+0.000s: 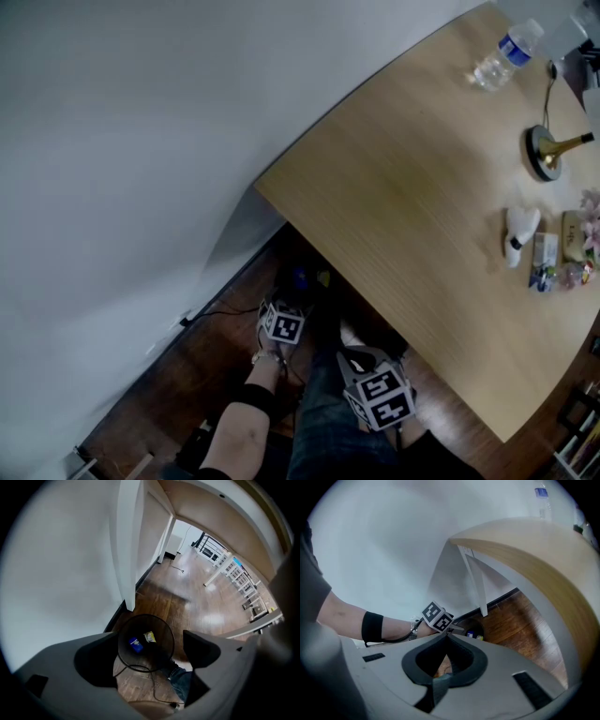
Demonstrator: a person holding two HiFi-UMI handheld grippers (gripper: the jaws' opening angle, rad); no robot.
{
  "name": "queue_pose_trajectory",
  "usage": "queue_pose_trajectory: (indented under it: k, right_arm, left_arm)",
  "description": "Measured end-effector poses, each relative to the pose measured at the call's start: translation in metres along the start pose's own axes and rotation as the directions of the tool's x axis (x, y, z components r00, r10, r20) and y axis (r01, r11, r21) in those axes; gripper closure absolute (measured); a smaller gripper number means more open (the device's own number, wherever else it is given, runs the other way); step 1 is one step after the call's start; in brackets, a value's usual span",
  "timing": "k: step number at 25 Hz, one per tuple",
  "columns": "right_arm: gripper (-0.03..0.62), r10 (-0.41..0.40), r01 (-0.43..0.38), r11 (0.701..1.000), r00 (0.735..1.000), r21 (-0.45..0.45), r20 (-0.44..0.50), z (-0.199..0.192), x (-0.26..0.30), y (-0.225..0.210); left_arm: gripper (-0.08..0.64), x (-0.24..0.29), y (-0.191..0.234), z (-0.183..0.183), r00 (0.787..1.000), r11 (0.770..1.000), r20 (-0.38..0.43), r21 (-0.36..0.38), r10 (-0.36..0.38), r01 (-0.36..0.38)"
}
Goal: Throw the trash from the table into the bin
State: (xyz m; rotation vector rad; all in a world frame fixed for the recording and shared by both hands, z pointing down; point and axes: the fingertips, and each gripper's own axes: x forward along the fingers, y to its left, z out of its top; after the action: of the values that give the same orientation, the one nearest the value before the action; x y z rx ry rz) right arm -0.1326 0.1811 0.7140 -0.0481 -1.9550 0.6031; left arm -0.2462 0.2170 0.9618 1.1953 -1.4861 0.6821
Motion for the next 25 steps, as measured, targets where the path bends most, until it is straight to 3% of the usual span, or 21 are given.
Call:
queue_pose_trajectory:
  k: [8, 15, 18, 20, 22, 25]
  right_arm:
    - [0.586, -0.033, 0.033, 0.999, 0.998, 0.0, 0.06, 0.007, -0.041, -0.006]
    - [0.586, -0.074, 0.072, 0.997, 0.982, 0.022, 0.171, 0.015, -0.118, -0.013]
    - [0.586, -0.105, 0.096, 0.994, 0.968, 0.052, 0.227, 0.007, -0.161, -0.022]
    - [0.586, -0.138, 0.119, 0.989, 0.955, 0.089, 0.263, 0.001, -0.186, -0.031]
    - [0.586, -0.176, 0.144, 0.981, 0.94, 0.13, 0.293, -0.006, -0.21, -0.04]
    - [0.586, -0.236, 0.183, 0.965, 0.917, 0.188, 0.322, -0.024, -0.241, -0.059]
  left_arm:
    - [0.139, -0.072, -0.034, 0.024, 0.997, 0.997, 0.065, 0.06, -0.043, 0.04]
    - [0.345, -0.214, -0.122, 0.09, 0.965, 0.977, 0.196, 0.149, -0.177, 0.149]
    - [0.406, -0.27, -0.172, 0.11, 0.95, 0.958, 0.216, 0.227, -0.226, 0.176]
    - [0.497, -0.297, -0.203, 0.121, 0.942, 0.937, 0.216, 0.294, -0.256, 0.187]
    - [0.539, -0.318, -0.23, 0.131, 0.933, 0.917, 0.217, 0.345, -0.287, 0.202]
    - [0.558, -0.336, -0.268, 0.142, 0.92, 0.89, 0.217, 0.398, -0.326, 0.222]
